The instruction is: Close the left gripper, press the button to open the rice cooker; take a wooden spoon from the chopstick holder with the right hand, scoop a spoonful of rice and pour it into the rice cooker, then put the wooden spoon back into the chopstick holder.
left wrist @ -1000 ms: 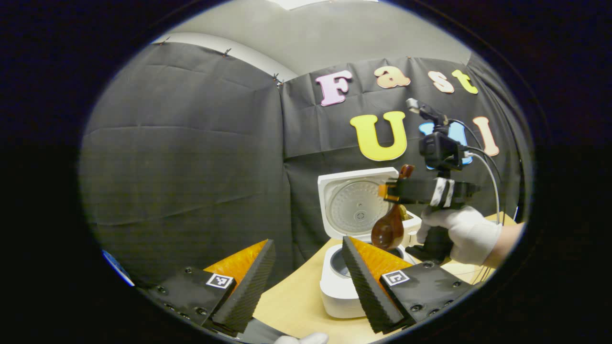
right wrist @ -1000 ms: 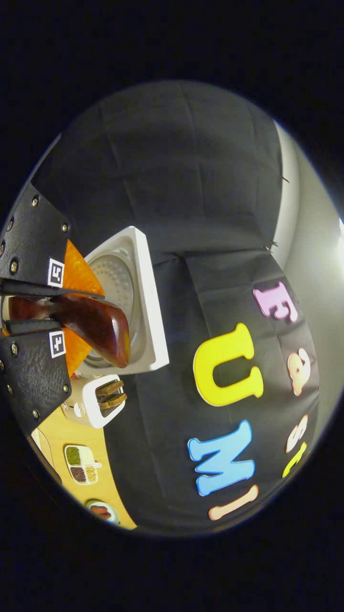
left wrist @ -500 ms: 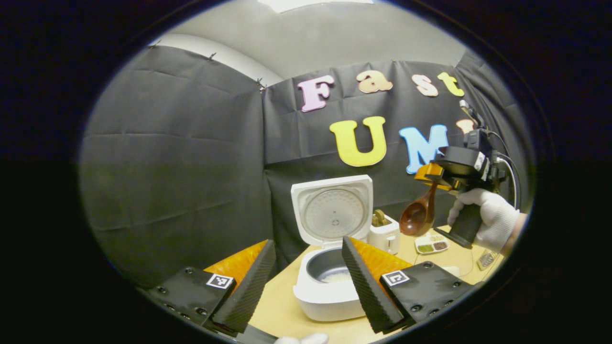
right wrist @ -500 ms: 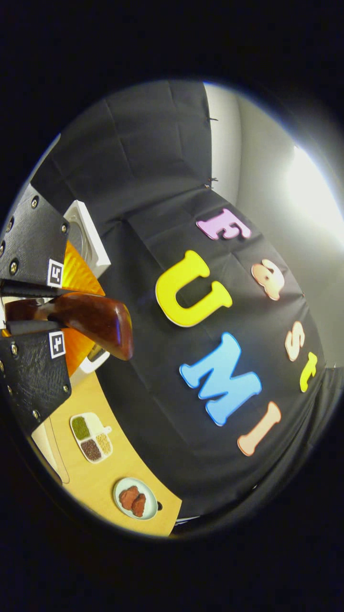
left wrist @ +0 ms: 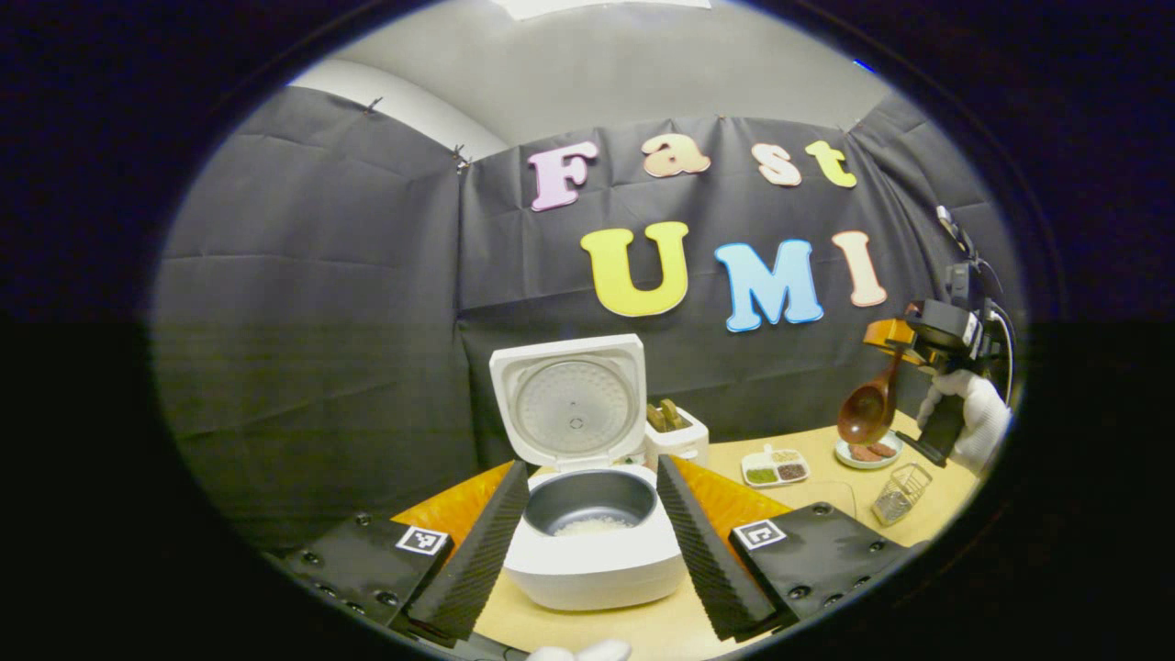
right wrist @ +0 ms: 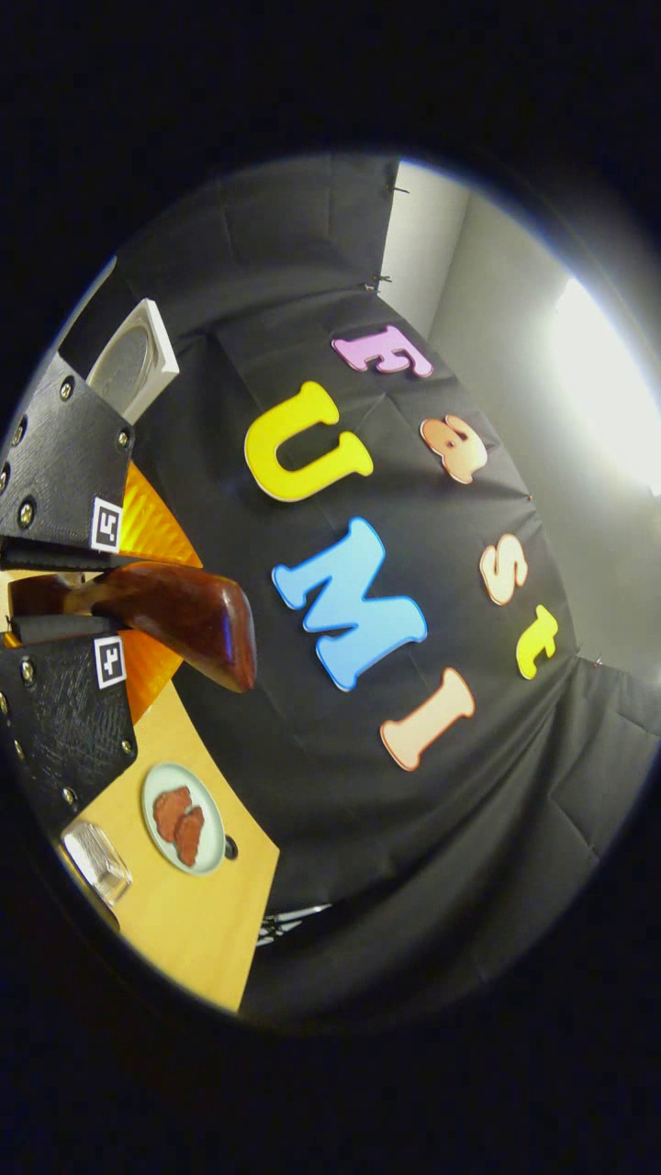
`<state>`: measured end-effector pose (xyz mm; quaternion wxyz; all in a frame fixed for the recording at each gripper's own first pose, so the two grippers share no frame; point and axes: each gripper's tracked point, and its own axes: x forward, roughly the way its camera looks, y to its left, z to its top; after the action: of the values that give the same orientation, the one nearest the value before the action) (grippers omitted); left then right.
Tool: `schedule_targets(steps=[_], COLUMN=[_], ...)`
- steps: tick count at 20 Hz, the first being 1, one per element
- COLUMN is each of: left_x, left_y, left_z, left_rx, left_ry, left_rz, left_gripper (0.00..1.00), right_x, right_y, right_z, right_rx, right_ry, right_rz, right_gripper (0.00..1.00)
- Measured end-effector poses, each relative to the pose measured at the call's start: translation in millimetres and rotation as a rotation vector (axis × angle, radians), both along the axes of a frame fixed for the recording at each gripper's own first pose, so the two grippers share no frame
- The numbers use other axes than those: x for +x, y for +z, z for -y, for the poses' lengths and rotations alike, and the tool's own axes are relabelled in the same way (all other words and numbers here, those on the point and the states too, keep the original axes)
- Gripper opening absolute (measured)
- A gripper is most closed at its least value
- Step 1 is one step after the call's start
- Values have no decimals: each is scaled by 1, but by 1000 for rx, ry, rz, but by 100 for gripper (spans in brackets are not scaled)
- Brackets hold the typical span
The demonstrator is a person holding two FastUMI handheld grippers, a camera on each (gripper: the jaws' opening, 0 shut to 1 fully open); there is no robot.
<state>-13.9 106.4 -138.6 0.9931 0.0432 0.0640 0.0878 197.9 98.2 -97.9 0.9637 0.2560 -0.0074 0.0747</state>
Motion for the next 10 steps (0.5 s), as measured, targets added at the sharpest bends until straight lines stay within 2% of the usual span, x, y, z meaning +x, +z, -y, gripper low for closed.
schedule_targets(steps=[5,8,10], left_x=[1,3,6], left_y=[0,-1,-1], left_z=[34,49,57], left_rx=[2,3,6], left_ry=[-36,-47,-53], left_rz=[1,-4,-9], left_gripper=[99,94,99], right_x=[-1,-1,2], right_y=[-39,-57,-74], right_z=[101,128,131], right_rx=[-3,-14,-33], right_ry=[-136,-164,-157], right_rz=[-46,-65,-82], right_gripper=[19,19,19])
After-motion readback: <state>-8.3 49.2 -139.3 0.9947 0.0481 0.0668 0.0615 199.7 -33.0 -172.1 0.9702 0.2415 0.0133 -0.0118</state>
